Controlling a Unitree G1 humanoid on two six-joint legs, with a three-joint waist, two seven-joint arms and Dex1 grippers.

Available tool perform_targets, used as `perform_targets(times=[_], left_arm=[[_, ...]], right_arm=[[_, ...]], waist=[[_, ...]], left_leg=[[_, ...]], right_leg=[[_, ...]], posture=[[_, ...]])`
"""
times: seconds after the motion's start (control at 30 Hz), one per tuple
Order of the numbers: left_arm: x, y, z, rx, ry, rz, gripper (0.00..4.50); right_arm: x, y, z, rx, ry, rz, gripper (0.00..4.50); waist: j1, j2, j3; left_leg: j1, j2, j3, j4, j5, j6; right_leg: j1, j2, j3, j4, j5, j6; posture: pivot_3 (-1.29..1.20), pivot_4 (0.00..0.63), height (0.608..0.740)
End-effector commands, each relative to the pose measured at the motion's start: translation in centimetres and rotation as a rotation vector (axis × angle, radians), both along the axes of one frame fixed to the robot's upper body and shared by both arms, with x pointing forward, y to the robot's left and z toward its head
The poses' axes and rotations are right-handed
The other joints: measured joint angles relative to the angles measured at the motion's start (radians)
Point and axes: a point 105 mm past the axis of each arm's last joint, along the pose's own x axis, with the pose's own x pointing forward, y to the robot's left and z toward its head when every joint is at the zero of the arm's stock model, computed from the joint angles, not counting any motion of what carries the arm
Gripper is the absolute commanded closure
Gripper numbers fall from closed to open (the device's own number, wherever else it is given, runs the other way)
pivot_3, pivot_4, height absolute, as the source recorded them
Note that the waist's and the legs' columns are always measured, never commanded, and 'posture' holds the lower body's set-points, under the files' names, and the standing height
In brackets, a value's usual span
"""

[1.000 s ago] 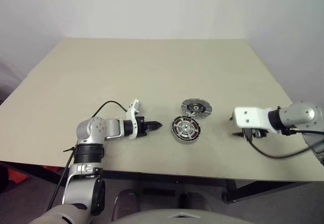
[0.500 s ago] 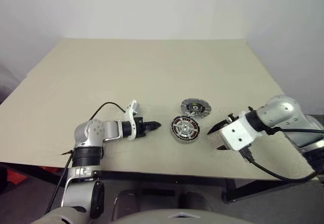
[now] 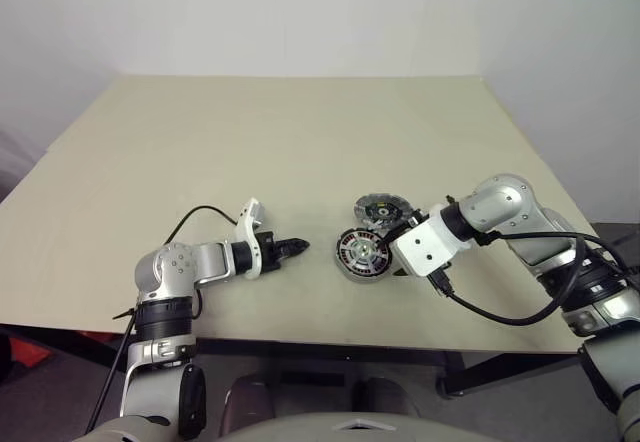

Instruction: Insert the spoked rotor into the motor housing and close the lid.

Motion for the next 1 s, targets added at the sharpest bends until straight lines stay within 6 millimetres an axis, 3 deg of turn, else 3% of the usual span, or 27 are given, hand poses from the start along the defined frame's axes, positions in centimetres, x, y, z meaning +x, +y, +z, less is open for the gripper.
perform_targets(times=[0.03,0.47,0.97,1.0], left_arm=[[0.6,0.6,1.0,-0.006,-0.042,0.031,4.50],[1.1,1.1,0.9,0.007,-0.042,0.060,4.50],[1.7,1.5,0.9,0.019,-0.050,0.077,4.50],[1.8,1.7,0.9,0.019,-0.051,0.084,4.50]], right_arm=[[0.3,0.4,0.3,0.003,-0.025,0.020,1.97],[-1.0,-1.3,-0.9,-0.026,0.012,0.001,1.97],[0.2,-1.0,-1.3,-0.013,-0.012,-0.036,1.97],[0.2,-1.0,-1.3,-0.014,-0.012,-0.035,2.16]], waist=[[-0.001,0.000,0.000],[-0.001,0.000,0.000],[-0.003,0.000,0.000],[-0.003,0.000,0.000]], left_leg=[[0.000,0.000,0.000,0.000,0.000,0.000],[0.000,0.000,0.000,0.000,0.000,0.000],[0.001,0.000,0.000,0.000,0.000,0.000],[0.002,0.000,0.000,0.000,0.000,-0.001]], right_leg=[[0.000,0.000,0.000,0.000,0.000,0.000],[0.000,0.000,0.000,0.000,0.000,0.000],[0.001,0.000,0.000,0.001,0.000,0.000],[0.001,0.000,0.000,0.001,0.000,-0.001]], posture=[[0.00,0.000,0.740],[0.00,0.000,0.740],[0.00,0.000,0.740],[0.00,0.000,0.740]])
